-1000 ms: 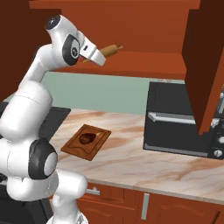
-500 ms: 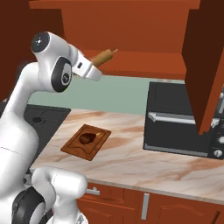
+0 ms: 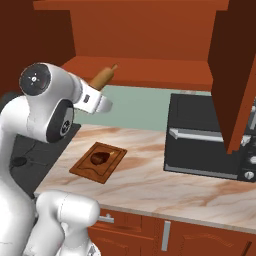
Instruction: Open the cabinet, retrieve the rolling pin, and place it next to the meat on the cutting board to prepare for tenderizing.
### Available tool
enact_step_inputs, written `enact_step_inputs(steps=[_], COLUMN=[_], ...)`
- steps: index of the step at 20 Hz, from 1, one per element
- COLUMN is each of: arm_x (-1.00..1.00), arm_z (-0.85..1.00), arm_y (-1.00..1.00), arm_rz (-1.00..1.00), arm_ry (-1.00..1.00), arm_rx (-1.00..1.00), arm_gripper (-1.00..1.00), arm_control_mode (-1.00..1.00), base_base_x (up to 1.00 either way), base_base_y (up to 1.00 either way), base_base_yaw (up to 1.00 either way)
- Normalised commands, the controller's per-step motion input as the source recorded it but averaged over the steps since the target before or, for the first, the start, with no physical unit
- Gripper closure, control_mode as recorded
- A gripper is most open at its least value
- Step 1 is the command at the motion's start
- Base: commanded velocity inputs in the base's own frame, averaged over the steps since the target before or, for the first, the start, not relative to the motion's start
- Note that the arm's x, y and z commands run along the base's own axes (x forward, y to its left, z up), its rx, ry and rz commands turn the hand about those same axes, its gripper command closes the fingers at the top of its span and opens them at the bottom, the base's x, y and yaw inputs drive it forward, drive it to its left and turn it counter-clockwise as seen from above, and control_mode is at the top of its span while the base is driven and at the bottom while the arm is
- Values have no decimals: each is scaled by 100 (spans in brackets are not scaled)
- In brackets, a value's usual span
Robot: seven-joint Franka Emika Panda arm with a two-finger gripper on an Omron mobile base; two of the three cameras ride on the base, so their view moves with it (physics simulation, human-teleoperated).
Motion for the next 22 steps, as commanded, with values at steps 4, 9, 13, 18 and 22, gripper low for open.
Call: enact_step_inputs(steps=[4, 9, 13, 18, 22], arm_x=[-100, -94, -60, -31, 2], arm_z=[-1, -16, -41, -53, -50], arm_y=[0, 13, 36, 38, 40], arm_rz=[26, 31, 26, 26, 28], arm_ry=[1, 9, 10, 2, 3], arm_rx=[-11, -21, -18, -12, -7], arm_gripper=[100, 100, 100, 100, 100], arm_control_mode=[-100, -100, -100, -100, -100], base_base_x=[0, 0, 0, 0, 0], base_base_y=[0, 0, 0, 0, 0], base_base_yaw=[0, 0, 0, 0, 0])
